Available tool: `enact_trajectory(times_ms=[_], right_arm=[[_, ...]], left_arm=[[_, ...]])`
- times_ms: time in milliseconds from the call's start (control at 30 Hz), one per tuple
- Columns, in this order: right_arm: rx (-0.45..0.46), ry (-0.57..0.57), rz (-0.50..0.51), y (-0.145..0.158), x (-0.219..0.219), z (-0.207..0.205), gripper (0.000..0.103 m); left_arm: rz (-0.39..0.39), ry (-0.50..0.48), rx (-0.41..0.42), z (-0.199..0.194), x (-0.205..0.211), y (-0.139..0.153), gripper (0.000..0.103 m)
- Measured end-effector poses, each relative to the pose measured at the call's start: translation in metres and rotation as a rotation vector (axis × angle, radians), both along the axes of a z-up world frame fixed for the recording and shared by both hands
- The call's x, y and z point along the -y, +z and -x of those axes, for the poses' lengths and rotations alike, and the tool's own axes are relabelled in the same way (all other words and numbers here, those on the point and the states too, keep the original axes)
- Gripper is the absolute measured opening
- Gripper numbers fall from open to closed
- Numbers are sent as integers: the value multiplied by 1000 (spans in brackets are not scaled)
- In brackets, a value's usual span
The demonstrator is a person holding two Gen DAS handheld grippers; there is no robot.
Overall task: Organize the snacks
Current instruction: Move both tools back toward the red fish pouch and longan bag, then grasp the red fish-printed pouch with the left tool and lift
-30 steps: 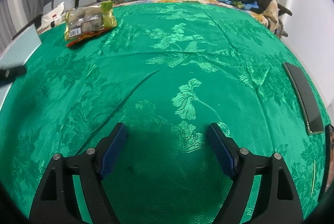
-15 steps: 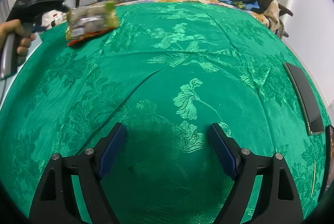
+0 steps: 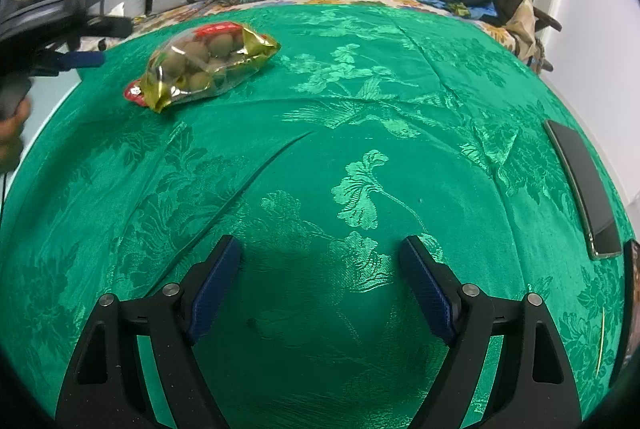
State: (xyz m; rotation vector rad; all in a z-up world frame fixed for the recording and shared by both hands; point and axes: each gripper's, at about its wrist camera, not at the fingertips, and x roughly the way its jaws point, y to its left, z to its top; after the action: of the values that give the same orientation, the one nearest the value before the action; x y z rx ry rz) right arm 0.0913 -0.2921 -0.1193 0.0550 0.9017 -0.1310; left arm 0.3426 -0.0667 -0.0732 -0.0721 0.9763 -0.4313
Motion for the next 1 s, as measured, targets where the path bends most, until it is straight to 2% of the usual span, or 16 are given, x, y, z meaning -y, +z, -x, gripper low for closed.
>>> enact_trajectory(times_ms=[67, 167, 233, 333, 400, 467, 600, 700, 933, 1000], right_arm=[[0, 0, 0, 0, 0, 0, 85], [0, 1, -1, 0, 0, 0, 86], [0, 1, -1, 0, 0, 0, 86], [0, 0, -1, 0, 0, 0, 86], [0, 0, -1, 0, 0, 0, 86], [0, 0, -1, 0, -1, 0, 86], [0, 0, -1, 0, 0, 0, 86], [0, 0, -1, 0, -1, 0, 86], [0, 0, -1, 0, 0, 0, 86], [0, 0, -1, 0, -1, 0, 86]], left_arm=[[-50, -13, -57, -17, 12, -16, 95], [-127, -102, -40, -17, 43, -28, 95], [-115, -219, -45, -5, 64, -27, 95], [-134, -363, -4, 13, 83, -21, 95], [-186, -353, 36, 14, 84, -16, 95], [-191, -305, 39, 2, 76, -13, 95], [-83, -160, -34, -24, 50, -11, 95], [-26, -150, -113, -28, 37, -18, 95], [-202, -214, -110, -19, 78, -45, 95], [-257, -231, -82, -12, 88, -48, 97]])
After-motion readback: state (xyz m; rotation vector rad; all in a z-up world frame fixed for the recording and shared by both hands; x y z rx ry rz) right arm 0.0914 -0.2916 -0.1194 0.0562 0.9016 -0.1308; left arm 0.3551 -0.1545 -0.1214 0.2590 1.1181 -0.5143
